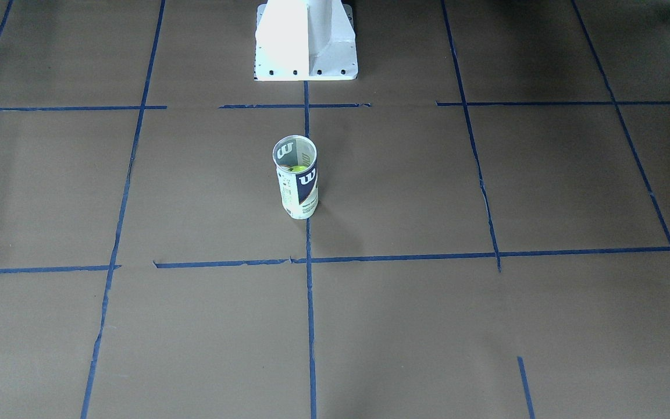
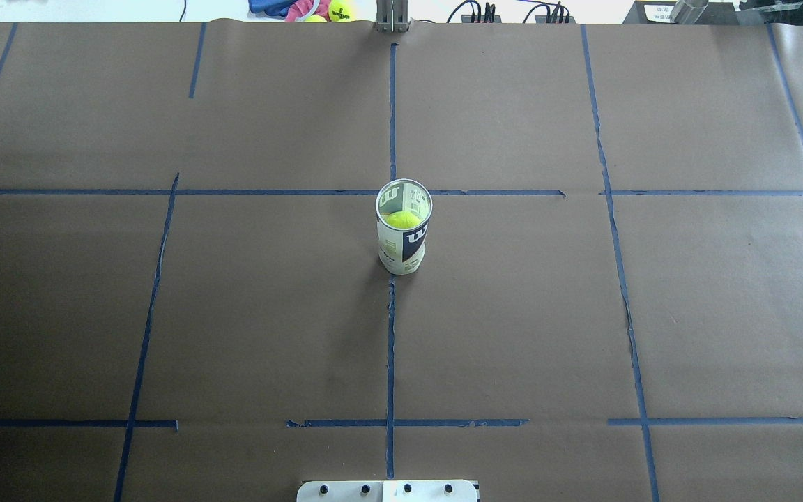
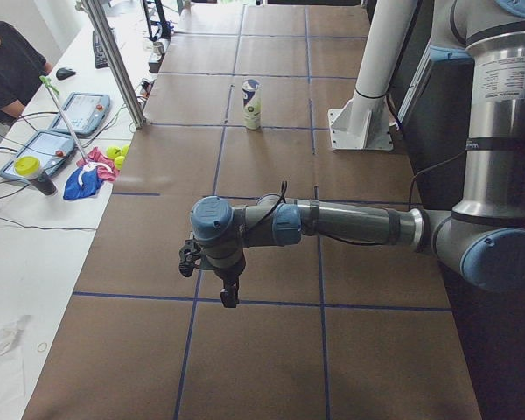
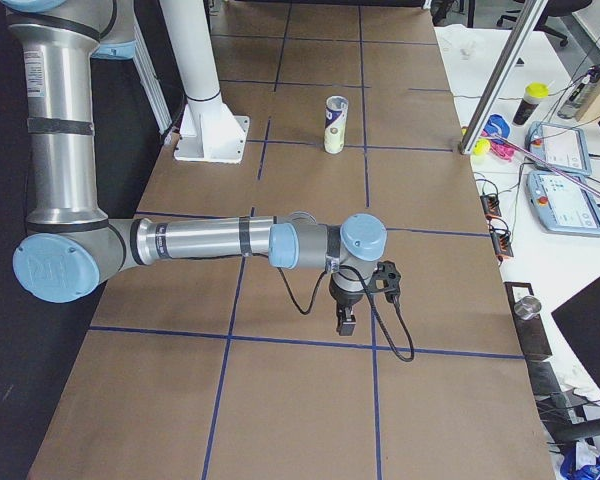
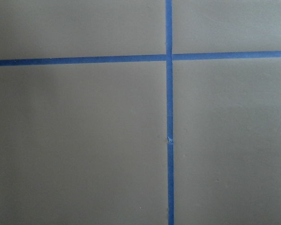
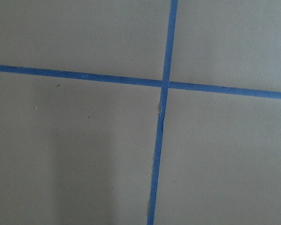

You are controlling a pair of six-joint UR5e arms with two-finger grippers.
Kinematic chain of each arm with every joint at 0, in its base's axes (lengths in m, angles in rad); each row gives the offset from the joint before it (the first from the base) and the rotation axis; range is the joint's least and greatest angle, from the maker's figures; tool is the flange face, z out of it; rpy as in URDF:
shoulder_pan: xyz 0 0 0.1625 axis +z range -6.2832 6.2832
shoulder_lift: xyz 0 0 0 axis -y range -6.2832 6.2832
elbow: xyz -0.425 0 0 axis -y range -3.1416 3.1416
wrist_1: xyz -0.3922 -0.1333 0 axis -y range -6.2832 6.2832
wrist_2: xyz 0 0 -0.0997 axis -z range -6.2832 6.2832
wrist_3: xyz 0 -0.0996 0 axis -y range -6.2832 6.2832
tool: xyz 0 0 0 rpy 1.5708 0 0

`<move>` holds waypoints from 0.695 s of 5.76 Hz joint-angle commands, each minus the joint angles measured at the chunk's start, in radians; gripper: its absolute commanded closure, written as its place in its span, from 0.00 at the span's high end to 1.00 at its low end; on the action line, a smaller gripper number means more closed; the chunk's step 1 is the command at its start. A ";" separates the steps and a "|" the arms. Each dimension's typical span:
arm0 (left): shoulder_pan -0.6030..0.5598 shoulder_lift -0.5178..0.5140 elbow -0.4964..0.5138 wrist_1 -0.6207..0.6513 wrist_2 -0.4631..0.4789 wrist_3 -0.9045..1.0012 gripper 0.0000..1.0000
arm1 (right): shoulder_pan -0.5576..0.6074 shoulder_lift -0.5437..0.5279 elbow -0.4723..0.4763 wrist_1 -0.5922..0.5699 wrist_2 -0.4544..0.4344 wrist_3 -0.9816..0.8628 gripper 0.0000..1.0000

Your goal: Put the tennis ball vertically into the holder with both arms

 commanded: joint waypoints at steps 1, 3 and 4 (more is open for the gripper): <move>0.000 0.001 -0.006 0.022 -0.001 0.001 1.00 | 0.000 0.001 -0.001 0.003 -0.003 0.000 1.00; 0.000 0.001 -0.002 0.022 0.005 0.003 1.00 | 0.000 0.001 -0.004 0.006 -0.005 0.000 1.00; 0.002 -0.001 -0.005 0.022 0.005 0.005 1.00 | 0.000 0.001 -0.004 0.006 -0.006 0.000 1.00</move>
